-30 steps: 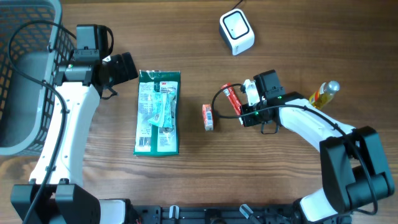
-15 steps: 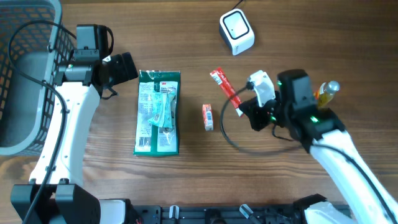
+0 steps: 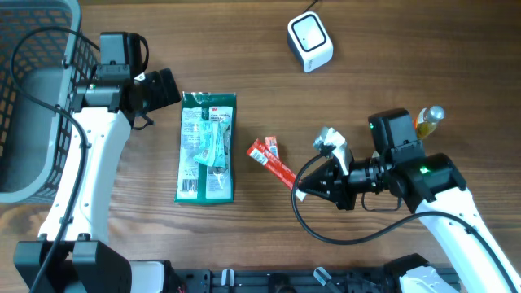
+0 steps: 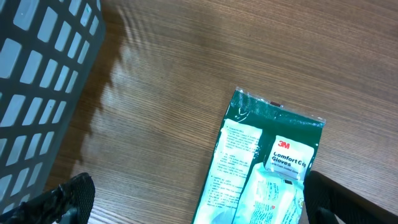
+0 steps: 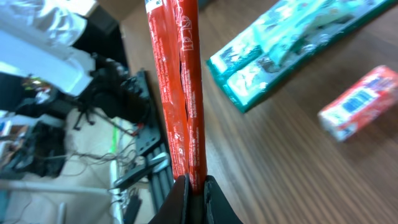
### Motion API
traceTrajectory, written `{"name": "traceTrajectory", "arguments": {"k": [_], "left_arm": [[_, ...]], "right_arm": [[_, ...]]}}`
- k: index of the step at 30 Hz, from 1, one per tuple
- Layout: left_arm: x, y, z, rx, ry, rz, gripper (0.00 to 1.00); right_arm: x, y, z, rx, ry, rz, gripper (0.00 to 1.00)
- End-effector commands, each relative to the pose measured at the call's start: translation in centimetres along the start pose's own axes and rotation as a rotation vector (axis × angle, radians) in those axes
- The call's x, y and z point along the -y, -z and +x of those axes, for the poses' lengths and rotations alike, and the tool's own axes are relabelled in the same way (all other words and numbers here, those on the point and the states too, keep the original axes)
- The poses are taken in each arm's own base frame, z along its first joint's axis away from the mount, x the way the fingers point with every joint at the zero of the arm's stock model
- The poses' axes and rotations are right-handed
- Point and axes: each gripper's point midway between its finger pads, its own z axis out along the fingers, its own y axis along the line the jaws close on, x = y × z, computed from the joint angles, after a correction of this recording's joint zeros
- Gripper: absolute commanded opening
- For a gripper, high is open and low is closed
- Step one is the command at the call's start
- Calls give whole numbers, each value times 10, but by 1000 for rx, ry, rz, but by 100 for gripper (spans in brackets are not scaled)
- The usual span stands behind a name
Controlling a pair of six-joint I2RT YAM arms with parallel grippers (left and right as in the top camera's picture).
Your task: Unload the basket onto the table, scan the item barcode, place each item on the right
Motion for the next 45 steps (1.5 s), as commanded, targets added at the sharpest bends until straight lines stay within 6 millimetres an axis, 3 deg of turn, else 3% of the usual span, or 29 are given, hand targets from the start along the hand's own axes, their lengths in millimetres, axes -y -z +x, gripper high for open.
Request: {"name": "traceTrajectory", "arguments": {"k": [1,11,45], "left_arm": [[-2,0,-3,7,14,-6,100],[-2,0,-3,7,14,-6,100],[-2,0,-3,7,14,-6,100]], "right_arm": [[-19,5,-10,41,56,-88,4],[-35,7,-15,74,46,-181,4],[-31,6,-13,49,-123,-162,4]]}}
